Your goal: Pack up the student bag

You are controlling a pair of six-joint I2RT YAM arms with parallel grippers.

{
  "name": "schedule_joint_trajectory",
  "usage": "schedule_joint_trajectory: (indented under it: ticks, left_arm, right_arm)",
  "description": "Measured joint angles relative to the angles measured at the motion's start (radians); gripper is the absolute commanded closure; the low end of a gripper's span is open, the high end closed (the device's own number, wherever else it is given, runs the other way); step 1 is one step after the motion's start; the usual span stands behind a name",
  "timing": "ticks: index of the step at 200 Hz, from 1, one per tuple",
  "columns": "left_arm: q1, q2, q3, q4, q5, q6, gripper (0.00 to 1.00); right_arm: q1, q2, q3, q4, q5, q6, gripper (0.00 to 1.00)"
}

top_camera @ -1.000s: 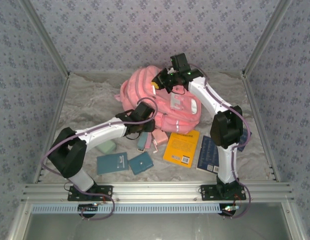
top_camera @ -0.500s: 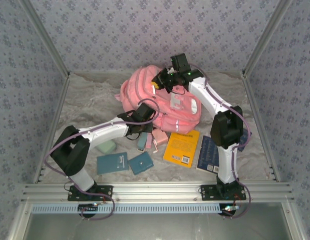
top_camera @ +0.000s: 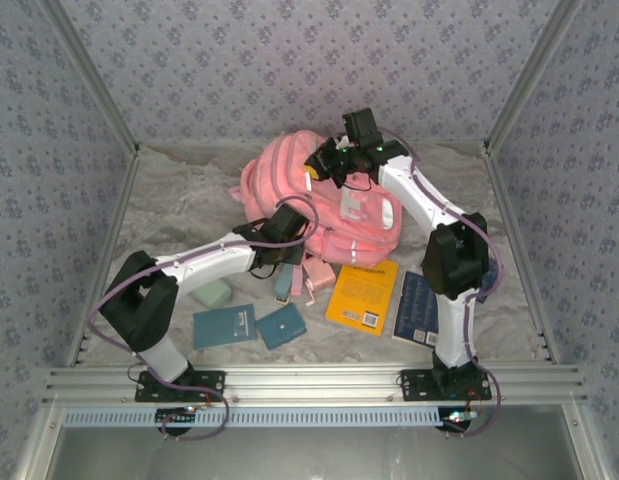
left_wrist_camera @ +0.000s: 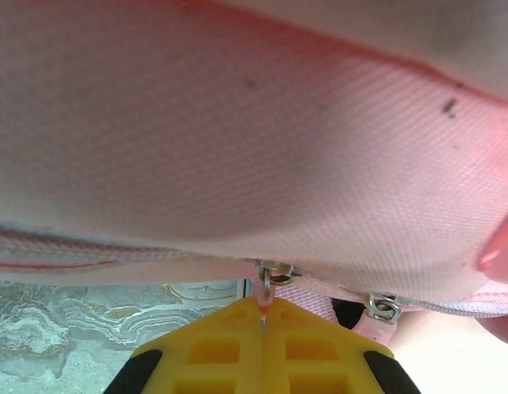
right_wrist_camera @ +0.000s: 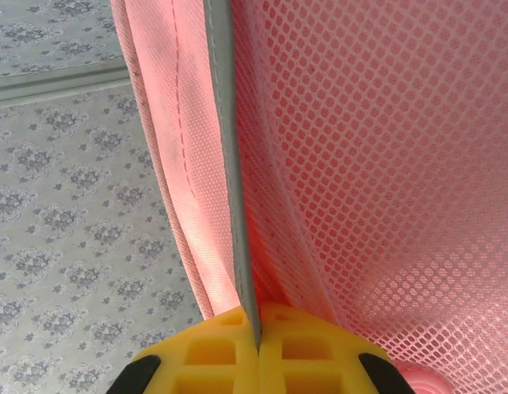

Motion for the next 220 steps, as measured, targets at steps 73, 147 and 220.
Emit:
schedule_joint_trajectory:
  ticks: [73, 147, 220]
  left_arm:
    - [0.050, -0.203, -0.232, 0.215, 0.120, 0.092, 1.00]
    - [0.065, -0.249, -0.295, 0.314, 0.124, 0.168, 0.77]
    - [0.059, -0.344, -0.463, 0.538, 0.159, 0.206, 0.51]
  right_arm:
    - [-0.023, -0.032, -0.013, -0.003, -0.011, 0.001, 1.00]
    - [-0.024, -0.047, -0.025, -0.005, -0.018, 0.005, 1.00]
    - [-0.026, -0.059, -0.035, -0.004, -0.022, 0.009, 1.00]
